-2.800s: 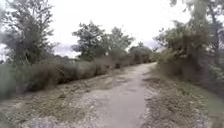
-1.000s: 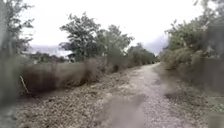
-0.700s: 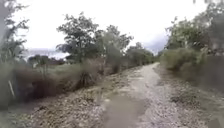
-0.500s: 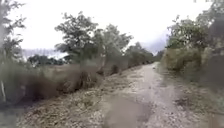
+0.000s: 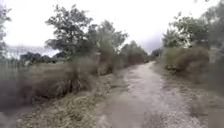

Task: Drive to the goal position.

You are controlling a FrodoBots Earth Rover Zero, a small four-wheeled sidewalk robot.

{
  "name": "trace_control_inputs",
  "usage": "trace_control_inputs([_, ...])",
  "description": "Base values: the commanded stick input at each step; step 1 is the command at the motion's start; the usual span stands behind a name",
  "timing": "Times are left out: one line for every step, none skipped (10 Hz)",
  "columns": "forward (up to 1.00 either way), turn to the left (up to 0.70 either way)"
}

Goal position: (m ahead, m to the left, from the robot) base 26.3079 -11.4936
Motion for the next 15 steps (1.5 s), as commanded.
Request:
trace_control_inputs([0.68,0.0])
trace_control_inputs([0.68,0.0])
trace_control_inputs([0.68,0.0])
trace_control_inputs([0.68,0.0])
trace_control_inputs([0.68,0.0])
trace_control_inputs([0.68,0.0])
trace_control_inputs([0.68,0.0])
trace_control_inputs([0.68,0.0])
trace_control_inputs([0.68,-0.11])
trace_control_inputs([0.68,-0.28])
trace_control_inputs([0.68,-0.34])
trace_control_inputs([0.68,-0.34])
trace_control_inputs([0.68,-0.34])
trace_control_inputs([0.68,-0.34])
trace_control_inputs([0.68,-0.34])
